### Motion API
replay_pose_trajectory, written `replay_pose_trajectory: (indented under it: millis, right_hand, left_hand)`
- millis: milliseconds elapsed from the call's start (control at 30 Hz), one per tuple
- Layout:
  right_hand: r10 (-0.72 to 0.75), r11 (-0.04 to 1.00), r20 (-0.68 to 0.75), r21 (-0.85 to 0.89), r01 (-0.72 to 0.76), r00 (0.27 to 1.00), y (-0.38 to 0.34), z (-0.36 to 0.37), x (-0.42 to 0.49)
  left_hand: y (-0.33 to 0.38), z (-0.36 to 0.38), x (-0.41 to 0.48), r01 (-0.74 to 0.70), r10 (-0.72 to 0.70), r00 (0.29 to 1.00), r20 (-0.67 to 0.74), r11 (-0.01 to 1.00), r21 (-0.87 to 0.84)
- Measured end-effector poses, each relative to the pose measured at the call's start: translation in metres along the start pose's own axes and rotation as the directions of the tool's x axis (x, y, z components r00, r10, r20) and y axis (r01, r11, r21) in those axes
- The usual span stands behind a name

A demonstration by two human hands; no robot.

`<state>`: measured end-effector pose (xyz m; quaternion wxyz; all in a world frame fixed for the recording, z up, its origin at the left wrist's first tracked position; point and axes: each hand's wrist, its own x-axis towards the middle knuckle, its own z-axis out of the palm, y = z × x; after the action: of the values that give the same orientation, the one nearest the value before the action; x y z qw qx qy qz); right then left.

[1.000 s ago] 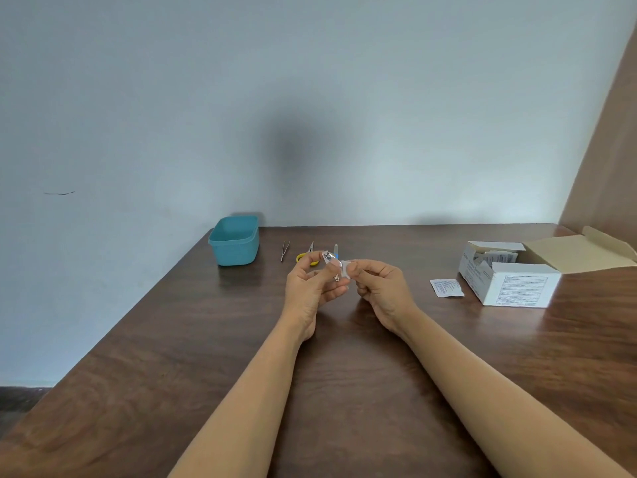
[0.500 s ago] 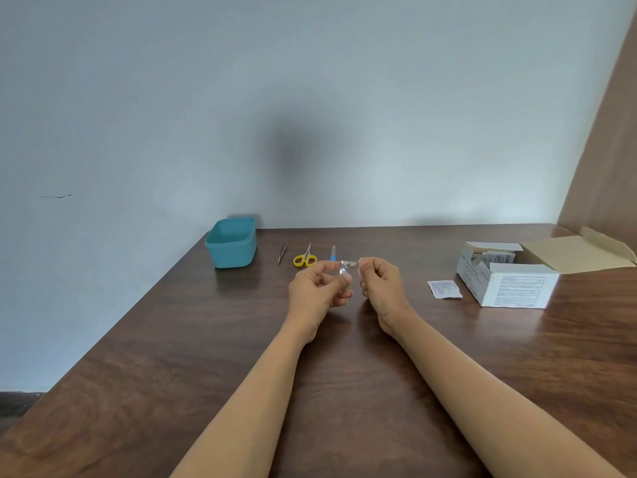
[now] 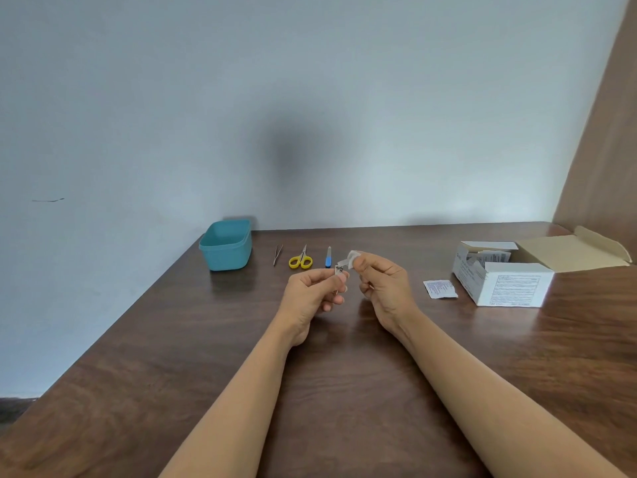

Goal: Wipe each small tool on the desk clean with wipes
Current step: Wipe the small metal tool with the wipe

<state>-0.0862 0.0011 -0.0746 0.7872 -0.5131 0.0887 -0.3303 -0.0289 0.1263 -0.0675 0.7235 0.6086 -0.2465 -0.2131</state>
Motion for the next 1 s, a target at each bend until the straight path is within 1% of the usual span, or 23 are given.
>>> replay_pose_trajectory:
  millis: [67,167,267,433,500,600,667,733,867,1000]
  right_hand:
    - [-0.036,0.999,0.032,-0.028,0.036,0.999,-0.001,0.0002,-0.0013]
    - [-0.102,0.99,0.046,-0.089,0.106,0.994,-0.0037,0.0013,-0.0032]
    - [-0.169,0.969,0.038,-0.174,0.173,0.985,-0.0042,0.0024,-0.0034]
    - [-0.211,0.946,0.043,-0.243,0.215,0.976,-0.0012,0.0013,-0.0019]
    - [-0.234,0.929,0.094,-0.273,0.251,0.968,-0.0004,-0.0008,-0.001]
    - [-0.269,0.875,0.205,-0.357,0.327,0.941,0.0011,-0.0029,-0.0014]
    - [-0.283,0.853,0.224,-0.386,0.352,0.933,0.0018,-0.0025,-0.002]
    - [-0.282,0.863,0.184,-0.382,0.332,0.942,0.001,-0.0018,-0.0022]
    - [-0.255,0.919,0.017,-0.305,0.248,0.967,-0.0016,-0.0015,-0.0009]
    - [-0.239,0.932,-0.026,-0.285,0.222,0.971,-0.0026,-0.0002,-0.0013]
  left_hand:
    - [0.0013,-0.0013,0.0,0.017,-0.017,1.0,0.02,1.0,-0.002]
    - [0.0021,-0.0008,-0.0002,0.018,-0.02,0.999,0.032,0.998,0.059]
    - [0.0007,0.0017,-0.0005,-0.012,0.009,1.0,0.026,0.991,0.135]
    - [-0.0026,0.0037,-0.0005,-0.071,0.072,0.997,0.006,0.967,0.247]
    - [-0.0026,0.0041,-0.0011,-0.082,0.084,0.996,0.003,0.961,0.263]
    - [-0.0033,0.0044,-0.0014,-0.104,0.099,0.995,0.03,0.949,0.298]
    - [-0.0041,0.0045,-0.001,-0.114,0.105,0.993,0.045,0.939,0.325]
    - [-0.0037,0.005,-0.0012,-0.109,0.103,0.994,0.036,0.936,0.336]
    - [-0.0041,0.0064,-0.0011,-0.104,0.103,0.994,0.019,0.941,0.322]
    - [-0.0041,0.0057,0.0,-0.083,0.09,0.996,-0.009,0.947,0.31]
